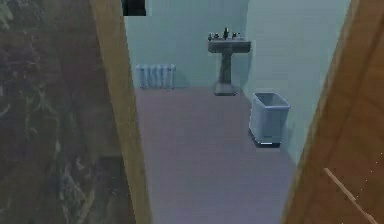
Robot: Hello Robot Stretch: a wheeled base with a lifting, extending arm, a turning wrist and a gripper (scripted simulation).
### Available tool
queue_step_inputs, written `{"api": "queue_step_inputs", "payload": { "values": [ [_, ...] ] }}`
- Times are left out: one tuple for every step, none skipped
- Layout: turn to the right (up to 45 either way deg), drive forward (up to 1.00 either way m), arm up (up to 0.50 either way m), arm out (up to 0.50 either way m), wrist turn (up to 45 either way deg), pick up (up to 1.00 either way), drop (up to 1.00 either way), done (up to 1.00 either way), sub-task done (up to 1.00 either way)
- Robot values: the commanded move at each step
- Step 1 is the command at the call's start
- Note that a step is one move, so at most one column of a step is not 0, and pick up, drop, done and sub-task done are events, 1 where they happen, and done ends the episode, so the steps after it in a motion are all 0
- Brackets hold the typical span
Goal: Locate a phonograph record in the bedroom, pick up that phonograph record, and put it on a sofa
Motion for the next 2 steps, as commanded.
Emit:
{"api": "queue_step_inputs", "payload": {
  "values": [
    [0.0, 0.75, 0.0, 0.0, 0.0, 0.0, 0.0, 0.0, 0.0],
    [-3.0, 0.0, 0.0, 0.0, 0.0, 0.0, 0.0, 0.0, 0.0]
  ]
}}
